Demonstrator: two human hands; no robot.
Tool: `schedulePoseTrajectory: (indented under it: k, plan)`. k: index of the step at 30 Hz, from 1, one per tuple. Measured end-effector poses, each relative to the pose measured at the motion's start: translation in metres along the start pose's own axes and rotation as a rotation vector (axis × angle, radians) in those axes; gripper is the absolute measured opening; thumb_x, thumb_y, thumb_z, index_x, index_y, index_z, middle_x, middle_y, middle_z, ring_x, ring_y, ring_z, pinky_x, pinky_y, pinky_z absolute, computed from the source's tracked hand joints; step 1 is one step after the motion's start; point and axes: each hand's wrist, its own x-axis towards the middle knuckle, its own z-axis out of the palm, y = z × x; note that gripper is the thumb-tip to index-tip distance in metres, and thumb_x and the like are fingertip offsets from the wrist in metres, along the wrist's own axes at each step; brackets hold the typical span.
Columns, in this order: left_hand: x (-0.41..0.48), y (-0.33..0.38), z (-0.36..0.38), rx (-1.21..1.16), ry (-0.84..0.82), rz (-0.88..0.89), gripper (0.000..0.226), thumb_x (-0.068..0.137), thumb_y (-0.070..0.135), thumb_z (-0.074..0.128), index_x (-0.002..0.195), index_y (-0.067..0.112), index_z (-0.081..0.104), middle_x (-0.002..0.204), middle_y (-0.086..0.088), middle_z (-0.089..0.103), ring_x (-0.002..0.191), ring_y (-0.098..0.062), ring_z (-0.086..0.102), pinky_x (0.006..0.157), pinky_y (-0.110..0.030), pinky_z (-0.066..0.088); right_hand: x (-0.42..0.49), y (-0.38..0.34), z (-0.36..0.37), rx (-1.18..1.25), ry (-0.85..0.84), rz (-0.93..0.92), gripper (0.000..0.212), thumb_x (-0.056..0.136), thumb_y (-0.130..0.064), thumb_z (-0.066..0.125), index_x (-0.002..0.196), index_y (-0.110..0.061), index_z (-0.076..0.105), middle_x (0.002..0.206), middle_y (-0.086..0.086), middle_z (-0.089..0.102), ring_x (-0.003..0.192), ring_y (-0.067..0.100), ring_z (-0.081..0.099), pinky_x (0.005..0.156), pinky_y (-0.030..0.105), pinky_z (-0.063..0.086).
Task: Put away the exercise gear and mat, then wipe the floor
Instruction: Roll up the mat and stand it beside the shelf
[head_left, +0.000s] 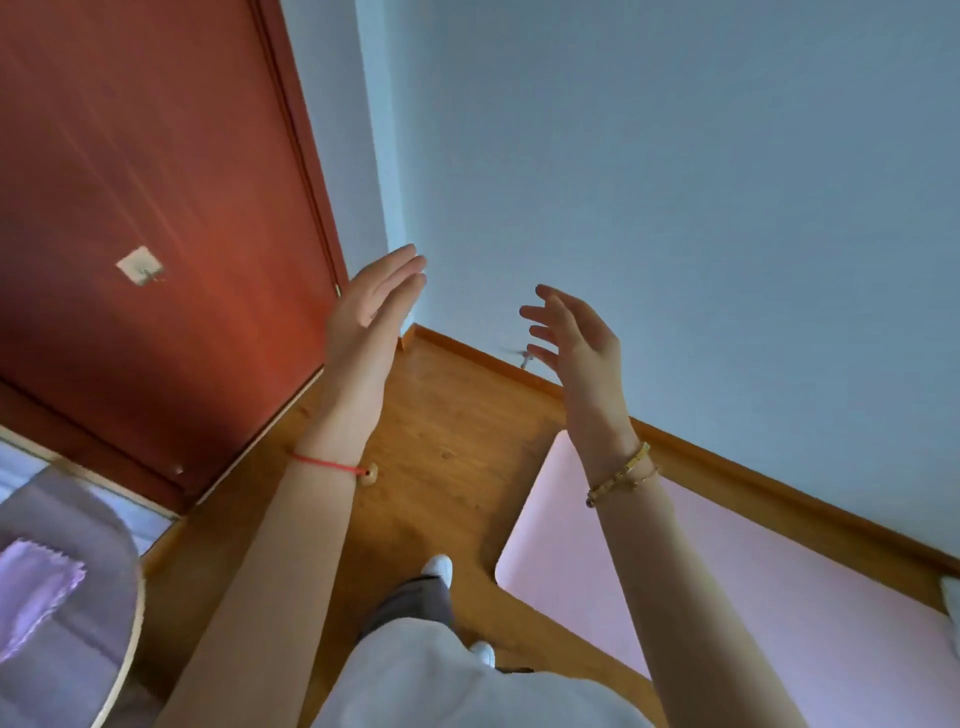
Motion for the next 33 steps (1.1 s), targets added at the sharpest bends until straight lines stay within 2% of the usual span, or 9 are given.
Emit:
schedulePoseTrajectory:
  k: [8, 12, 18, 21, 25, 29, 33]
  plan:
    - [0.028, -0.029, 0.125, -0.022, -0.348, -0.042, 0.038, 0.093, 0.034, 0.064, 0.129, 0.023, 0.065, 0.132, 0.005, 0.068, 0.127, -0.011, 0.06, 0.115, -0.04, 0.043, 0.003, 0.006, -0.108, 0.076, 0.369, 0.018, 0.031, 0.102, -0.027, 0.049, 0.126, -0.013, 0.063, 0.109, 0.003, 0.072, 0.106, 0.019, 0.067, 0.083, 0.024, 0.057]
    - [0.041, -0.039, 0.18, -0.041, -0.477, -0.065, 0.038, 0.094, 0.031, 0.066, 0.13, 0.019, 0.065, 0.13, 0.005, 0.069, 0.126, -0.01, 0.061, 0.114, -0.039, 0.044, 0.008, 0.006, -0.145, 0.089, 0.522, 0.019, 0.031, 0.102, -0.025, 0.049, 0.127, -0.013, 0.062, 0.108, 0.003, 0.072, 0.105, 0.018, 0.066, 0.083, 0.024, 0.057]
    - [0.058, -0.051, 0.247, -0.049, -0.684, -0.106, 0.041, 0.089, 0.039, 0.067, 0.127, 0.026, 0.065, 0.131, 0.006, 0.068, 0.126, -0.009, 0.061, 0.114, -0.038, 0.044, 0.017, 0.005, -0.183, 0.095, 0.737, 0.004, 0.03, 0.102, -0.025, 0.051, 0.127, -0.013, 0.063, 0.107, 0.002, 0.072, 0.1, 0.015, 0.067, 0.081, 0.024, 0.057]
    - [0.06, -0.059, 0.273, -0.044, -0.787, -0.141, 0.043, 0.085, 0.046, 0.068, 0.124, 0.03, 0.066, 0.131, 0.007, 0.068, 0.126, -0.009, 0.061, 0.113, -0.036, 0.045, 0.017, 0.013, -0.194, 0.115, 0.813, 0.013, 0.03, 0.101, -0.025, 0.053, 0.126, -0.014, 0.064, 0.106, 0.002, 0.073, 0.092, 0.009, 0.066, 0.075, 0.021, 0.053]
    - [0.056, -0.069, 0.299, -0.013, -0.888, -0.153, 0.05, 0.081, 0.055, 0.068, 0.125, 0.031, 0.065, 0.132, 0.008, 0.067, 0.125, -0.007, 0.062, 0.111, -0.035, 0.046, 0.018, 0.025, -0.208, 0.1, 0.886, 0.048, 0.03, 0.1, -0.027, 0.053, 0.125, -0.015, 0.065, 0.105, 0.001, 0.074, 0.096, 0.013, 0.067, 0.073, 0.019, 0.053]
    - [0.052, -0.077, 0.319, 0.0, -0.919, -0.172, 0.053, 0.079, 0.056, 0.068, 0.125, 0.031, 0.065, 0.132, 0.008, 0.067, 0.123, -0.007, 0.063, 0.11, -0.034, 0.048, 0.019, 0.032, -0.226, 0.097, 0.927, 0.064, 0.03, 0.101, -0.027, 0.052, 0.125, -0.015, 0.065, 0.106, 0.002, 0.073, 0.096, 0.012, 0.067, 0.078, 0.02, 0.055]
    - [0.046, -0.084, 0.339, 0.004, -0.906, -0.194, 0.043, 0.084, 0.05, 0.068, 0.123, 0.032, 0.065, 0.132, 0.007, 0.067, 0.123, -0.007, 0.062, 0.11, -0.033, 0.047, 0.021, 0.039, -0.253, 0.103, 0.921, 0.071, 0.03, 0.101, -0.026, 0.052, 0.125, -0.014, 0.064, 0.106, 0.003, 0.073, 0.094, 0.008, 0.067, 0.073, 0.017, 0.053]
